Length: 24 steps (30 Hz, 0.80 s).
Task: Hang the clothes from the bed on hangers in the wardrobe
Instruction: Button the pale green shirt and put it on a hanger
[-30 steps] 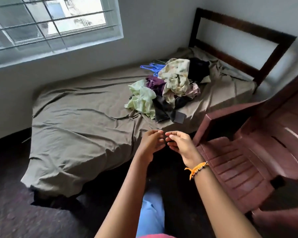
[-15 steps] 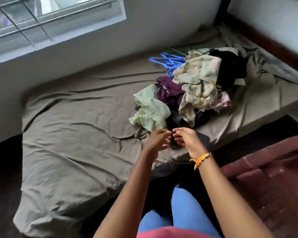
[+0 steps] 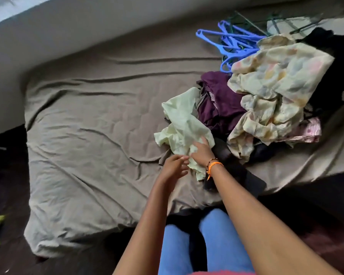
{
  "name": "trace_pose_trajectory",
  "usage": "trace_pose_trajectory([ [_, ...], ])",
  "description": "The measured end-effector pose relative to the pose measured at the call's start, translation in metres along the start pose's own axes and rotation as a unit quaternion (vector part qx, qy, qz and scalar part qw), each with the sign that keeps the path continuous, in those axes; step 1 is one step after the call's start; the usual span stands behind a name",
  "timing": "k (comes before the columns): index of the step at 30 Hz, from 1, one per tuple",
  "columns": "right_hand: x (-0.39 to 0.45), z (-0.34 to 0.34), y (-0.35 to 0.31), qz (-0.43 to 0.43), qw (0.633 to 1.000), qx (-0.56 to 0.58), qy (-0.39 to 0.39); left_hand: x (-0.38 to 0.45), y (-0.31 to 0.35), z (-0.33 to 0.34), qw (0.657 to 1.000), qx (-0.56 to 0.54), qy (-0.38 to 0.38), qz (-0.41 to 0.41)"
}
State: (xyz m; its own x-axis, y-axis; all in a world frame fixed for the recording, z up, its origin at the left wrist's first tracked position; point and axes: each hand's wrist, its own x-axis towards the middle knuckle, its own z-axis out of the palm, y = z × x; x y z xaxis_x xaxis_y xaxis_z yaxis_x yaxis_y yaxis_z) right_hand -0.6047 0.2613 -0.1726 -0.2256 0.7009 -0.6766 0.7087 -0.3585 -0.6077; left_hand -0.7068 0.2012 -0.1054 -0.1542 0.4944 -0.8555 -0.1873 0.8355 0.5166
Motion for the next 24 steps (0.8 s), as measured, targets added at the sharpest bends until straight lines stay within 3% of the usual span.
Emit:
trace_pose_trajectory([
  [3,0.002,-0.007,-0.009,0.018,0.987,0.109,0.114,0.008,0.005,-0.004,1.0,-0.022,0.013,-0.01],
  [5,-0.006,-0.017,-0.021,0.002,0.966,0.227,0.125,0.01,0.012,-0.006,1.0,-0.017,0.012,-0.011],
  [9,-0.051,-0.016,-0.064,-0.076,0.942,0.324,-0.042,0.01,0.039,-0.009,0.993,-0.104,-0.06,0.01],
  [13,-0.084,-0.041,-0.08,-0.114,0.929,0.332,-0.121,-0.001,0.08,-0.017,0.996,-0.051,-0.044,0.065],
  [17,-0.077,-0.082,-0.078,-0.003,0.903,0.429,0.022,-0.023,0.117,-0.027,0.978,0.045,-0.083,0.188],
  [20,-0.072,-0.094,-0.102,0.047,0.896,0.441,0.038,-0.052,0.117,-0.013,0.947,0.139,-0.188,0.22],
  [22,-0.071,-0.1,-0.119,0.0,0.933,0.353,0.078,-0.063,0.105,-0.013,0.935,0.162,-0.214,0.232],
  [24,-0.063,-0.111,-0.128,-0.041,0.927,0.345,0.139,-0.067,0.096,-0.021,0.932,0.176,-0.212,0.235],
])
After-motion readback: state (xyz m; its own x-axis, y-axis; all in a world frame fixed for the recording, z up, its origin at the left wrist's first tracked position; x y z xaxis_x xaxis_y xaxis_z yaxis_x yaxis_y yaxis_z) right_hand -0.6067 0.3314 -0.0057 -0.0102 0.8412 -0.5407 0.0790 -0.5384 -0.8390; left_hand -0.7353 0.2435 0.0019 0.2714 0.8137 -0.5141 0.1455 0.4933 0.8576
